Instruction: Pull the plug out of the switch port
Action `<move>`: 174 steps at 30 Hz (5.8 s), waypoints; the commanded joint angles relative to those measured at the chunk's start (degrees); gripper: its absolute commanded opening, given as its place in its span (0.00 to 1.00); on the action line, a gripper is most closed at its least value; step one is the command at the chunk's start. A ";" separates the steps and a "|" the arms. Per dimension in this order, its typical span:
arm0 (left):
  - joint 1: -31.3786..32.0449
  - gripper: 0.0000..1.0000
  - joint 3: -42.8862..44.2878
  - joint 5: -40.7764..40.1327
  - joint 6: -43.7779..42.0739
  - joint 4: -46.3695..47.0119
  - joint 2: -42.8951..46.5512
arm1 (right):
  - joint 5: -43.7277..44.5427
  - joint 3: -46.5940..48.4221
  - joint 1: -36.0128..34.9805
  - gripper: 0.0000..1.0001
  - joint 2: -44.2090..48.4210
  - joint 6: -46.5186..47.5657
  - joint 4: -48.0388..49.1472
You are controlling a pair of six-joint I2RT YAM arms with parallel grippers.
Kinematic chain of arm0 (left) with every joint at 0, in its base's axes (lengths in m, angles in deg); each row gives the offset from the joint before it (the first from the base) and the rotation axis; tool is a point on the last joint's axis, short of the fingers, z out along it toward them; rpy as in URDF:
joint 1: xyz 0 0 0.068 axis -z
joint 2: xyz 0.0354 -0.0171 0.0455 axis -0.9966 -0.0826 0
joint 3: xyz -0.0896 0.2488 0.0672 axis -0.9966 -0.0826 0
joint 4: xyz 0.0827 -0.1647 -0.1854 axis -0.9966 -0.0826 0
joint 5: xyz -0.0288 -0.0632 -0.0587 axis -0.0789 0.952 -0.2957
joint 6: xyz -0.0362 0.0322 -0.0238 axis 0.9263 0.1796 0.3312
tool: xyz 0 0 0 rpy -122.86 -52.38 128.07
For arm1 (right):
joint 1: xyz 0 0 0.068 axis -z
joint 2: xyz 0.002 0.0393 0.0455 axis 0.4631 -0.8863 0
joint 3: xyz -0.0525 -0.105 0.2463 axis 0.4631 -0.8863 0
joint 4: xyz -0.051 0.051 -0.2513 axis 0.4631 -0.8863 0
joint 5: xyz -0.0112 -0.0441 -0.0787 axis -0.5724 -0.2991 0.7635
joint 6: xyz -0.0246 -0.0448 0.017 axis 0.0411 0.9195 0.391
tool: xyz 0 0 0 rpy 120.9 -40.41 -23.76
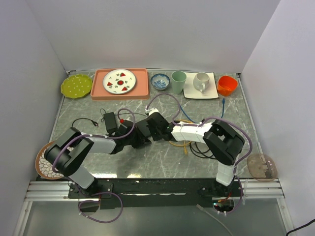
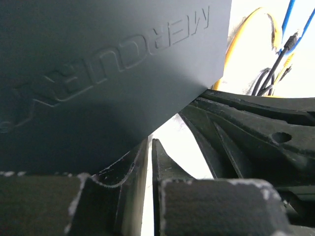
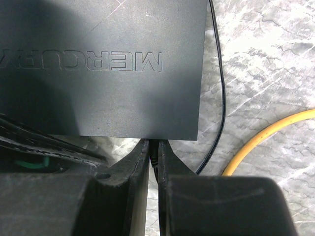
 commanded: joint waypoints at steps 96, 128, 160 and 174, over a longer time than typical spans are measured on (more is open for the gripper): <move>0.07 0.50 -6.80 -31.03 -3.00 -24.80 51.31 | -27.92 30.48 6.82 0.00 -0.55 -9.43 11.84; -0.02 0.42 2.76 -35.45 -0.80 -32.23 43.01 | -15.48 13.64 9.80 0.52 9.98 -11.19 -0.45; -12.06 0.01 13.33 -24.20 -2.20 -17.73 0.35 | -9.76 7.38 15.26 0.00 -3.20 -17.17 -1.61; -6.09 0.01 10.17 -19.19 -1.24 -12.10 -0.36 | -11.87 -0.68 14.64 0.00 -1.01 -17.96 1.28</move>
